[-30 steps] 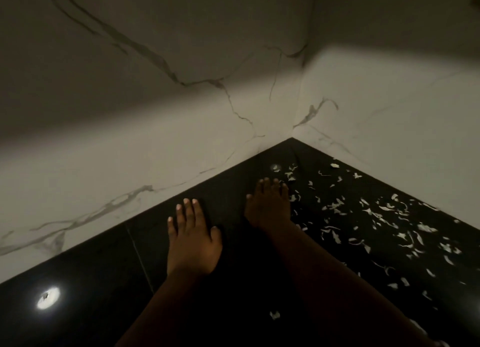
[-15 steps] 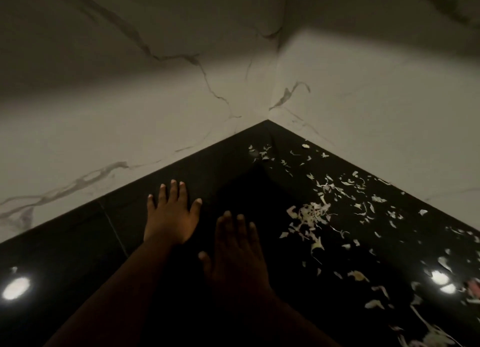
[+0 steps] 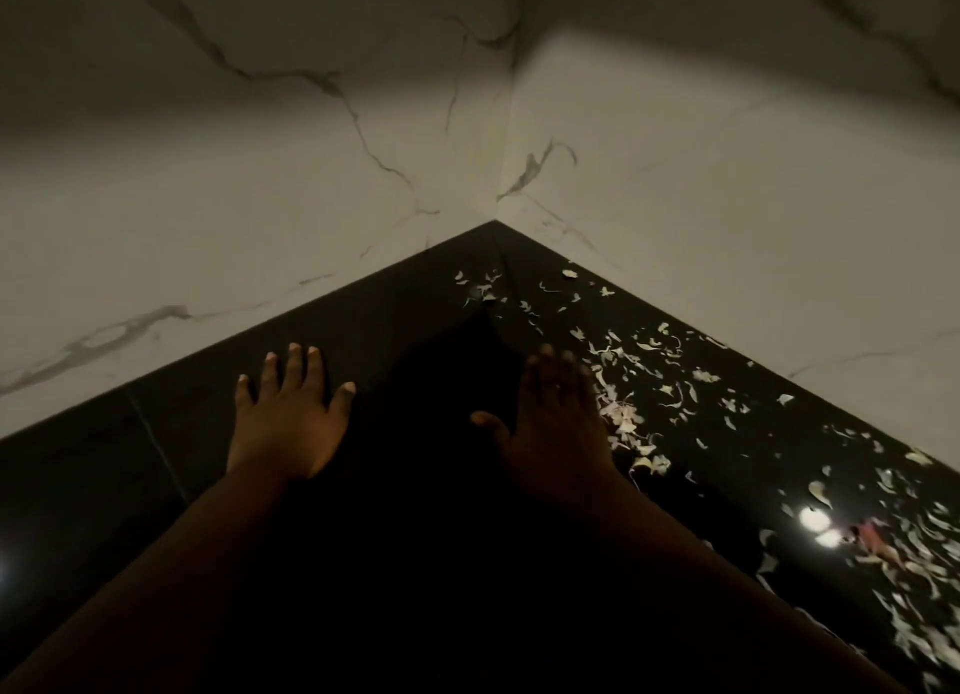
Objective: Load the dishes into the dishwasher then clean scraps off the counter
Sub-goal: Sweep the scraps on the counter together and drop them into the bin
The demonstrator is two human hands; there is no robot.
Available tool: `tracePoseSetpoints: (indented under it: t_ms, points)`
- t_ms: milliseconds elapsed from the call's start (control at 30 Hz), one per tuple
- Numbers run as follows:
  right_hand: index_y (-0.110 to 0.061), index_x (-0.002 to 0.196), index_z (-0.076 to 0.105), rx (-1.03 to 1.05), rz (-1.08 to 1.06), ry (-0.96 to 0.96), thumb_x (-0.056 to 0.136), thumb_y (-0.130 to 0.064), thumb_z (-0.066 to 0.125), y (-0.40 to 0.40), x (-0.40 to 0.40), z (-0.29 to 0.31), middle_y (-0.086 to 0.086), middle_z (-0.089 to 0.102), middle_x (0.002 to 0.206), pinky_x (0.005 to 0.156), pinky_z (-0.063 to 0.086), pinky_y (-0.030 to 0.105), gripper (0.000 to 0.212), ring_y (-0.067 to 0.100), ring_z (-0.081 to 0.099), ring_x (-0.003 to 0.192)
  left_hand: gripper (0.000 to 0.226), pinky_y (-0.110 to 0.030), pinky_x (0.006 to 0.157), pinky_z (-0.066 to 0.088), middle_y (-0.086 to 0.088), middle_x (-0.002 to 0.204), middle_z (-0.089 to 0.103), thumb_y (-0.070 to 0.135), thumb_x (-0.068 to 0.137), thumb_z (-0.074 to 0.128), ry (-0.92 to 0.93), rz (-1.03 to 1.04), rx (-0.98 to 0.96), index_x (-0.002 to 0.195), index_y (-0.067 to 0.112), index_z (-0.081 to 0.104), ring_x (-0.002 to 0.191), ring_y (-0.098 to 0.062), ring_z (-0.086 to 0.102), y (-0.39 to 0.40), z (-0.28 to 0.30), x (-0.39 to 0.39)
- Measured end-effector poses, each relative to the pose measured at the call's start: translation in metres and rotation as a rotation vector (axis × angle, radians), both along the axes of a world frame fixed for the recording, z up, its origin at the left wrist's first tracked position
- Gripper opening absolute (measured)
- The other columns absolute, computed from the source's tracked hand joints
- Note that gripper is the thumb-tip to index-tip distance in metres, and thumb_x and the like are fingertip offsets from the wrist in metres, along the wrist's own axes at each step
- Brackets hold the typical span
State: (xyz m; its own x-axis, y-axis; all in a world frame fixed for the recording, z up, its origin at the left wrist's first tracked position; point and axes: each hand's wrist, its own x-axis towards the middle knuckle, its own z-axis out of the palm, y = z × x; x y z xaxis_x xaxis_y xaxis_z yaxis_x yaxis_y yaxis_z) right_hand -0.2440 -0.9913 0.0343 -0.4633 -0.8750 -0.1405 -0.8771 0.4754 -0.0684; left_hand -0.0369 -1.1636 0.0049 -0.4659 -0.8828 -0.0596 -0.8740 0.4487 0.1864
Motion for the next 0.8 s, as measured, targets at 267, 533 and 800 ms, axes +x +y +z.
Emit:
tracePoseSetpoints:
  t_ms: [267,533,800]
  points:
    - [-0.004,0.151,-0.005,-0.127,0.157,0.024,0.097,-0.058,0.020,-0.186,0.002,-0.014,0.017,-0.010,0.158,0.116,-0.009,0.044,0.081,0.033,-0.011,0.146,0.073,-0.047,0.117,-0.005,-0.001,0.159,-0.011,0.062,0.093,0.008,0.019,-0.004,0.000,0.152,0.022,-0.005,0.146,-0.020,-0.013,-0.003,-0.005,0.003]
    - [-0.015,0.153,0.005,-0.052,0.018,-0.045,0.085,-0.076,0.012,-0.245,-0.064,-0.025,0.012,0.000,0.160,0.116,-0.009,0.055,0.092,0.037,-0.007,0.145,0.072,-0.044,0.117,-0.007,0.003,0.158,-0.016,0.061,0.093,0.009,0.012,-0.004,-0.003,0.152,0.024,-0.008,0.145,-0.017,-0.017,-0.006,-0.005,0.002]
    - [-0.011,0.152,0.007,-0.081,-0.293,-0.025,0.082,-0.082,0.014,-0.153,-0.124,-0.017,0.014,0.004,0.159,0.113,-0.012,0.055,0.100,0.037,-0.002,0.146,0.082,-0.045,0.117,-0.005,0.001,0.158,-0.015,0.068,0.081,-0.003,0.035,-0.046,0.023,0.151,0.024,-0.009,0.144,-0.016,-0.016,-0.007,-0.005,0.008]
